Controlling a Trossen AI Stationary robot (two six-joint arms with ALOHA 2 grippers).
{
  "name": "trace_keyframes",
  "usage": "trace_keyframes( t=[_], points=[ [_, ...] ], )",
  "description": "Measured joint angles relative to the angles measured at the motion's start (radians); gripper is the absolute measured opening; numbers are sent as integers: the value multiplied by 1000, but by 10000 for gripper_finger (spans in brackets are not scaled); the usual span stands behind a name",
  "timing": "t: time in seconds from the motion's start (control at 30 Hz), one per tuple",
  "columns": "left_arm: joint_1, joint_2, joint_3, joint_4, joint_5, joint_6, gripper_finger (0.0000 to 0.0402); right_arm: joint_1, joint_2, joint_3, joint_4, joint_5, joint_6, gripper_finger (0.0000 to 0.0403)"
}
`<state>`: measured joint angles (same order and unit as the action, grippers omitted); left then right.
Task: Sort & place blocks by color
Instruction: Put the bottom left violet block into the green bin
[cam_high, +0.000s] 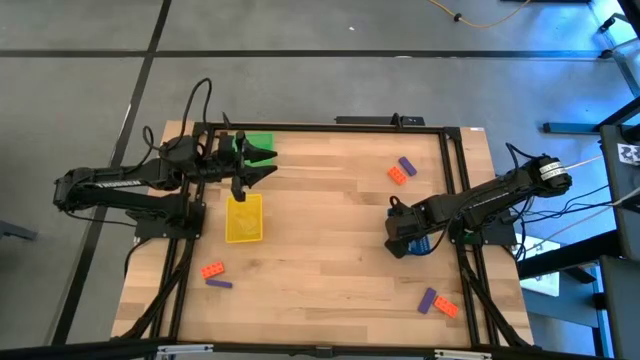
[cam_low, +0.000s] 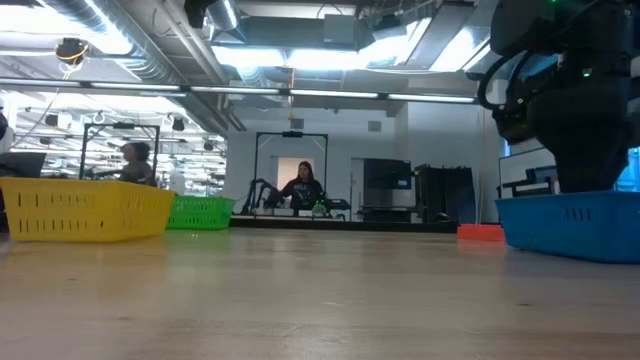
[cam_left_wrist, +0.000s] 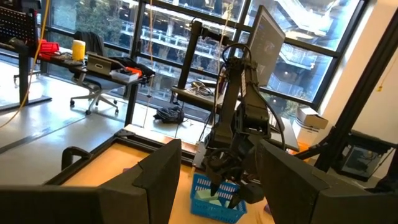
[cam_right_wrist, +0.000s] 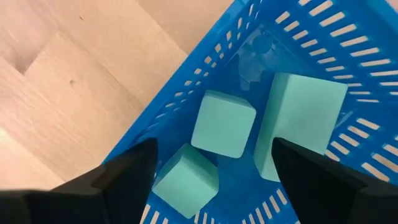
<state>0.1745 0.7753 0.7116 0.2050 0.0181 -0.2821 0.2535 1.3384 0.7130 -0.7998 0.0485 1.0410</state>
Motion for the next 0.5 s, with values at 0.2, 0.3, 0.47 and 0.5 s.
trace_keyframes(
  t=[0.2,0.3,0.47,0.5],
  points=[
    [0,0,0,0,1,-2,199,0,-13,35,-59,-15,-7,318],
    [0,0,0,0,1,-3,199,0,-38,75,-92,21,-40,318],
    [0,0,0,0,5,-3,199,0,-74,179,-169,113,-105,318],
    [0,-2,0,-1,14,-4,199,1,-79,204,-187,144,-108,318]
  ],
)
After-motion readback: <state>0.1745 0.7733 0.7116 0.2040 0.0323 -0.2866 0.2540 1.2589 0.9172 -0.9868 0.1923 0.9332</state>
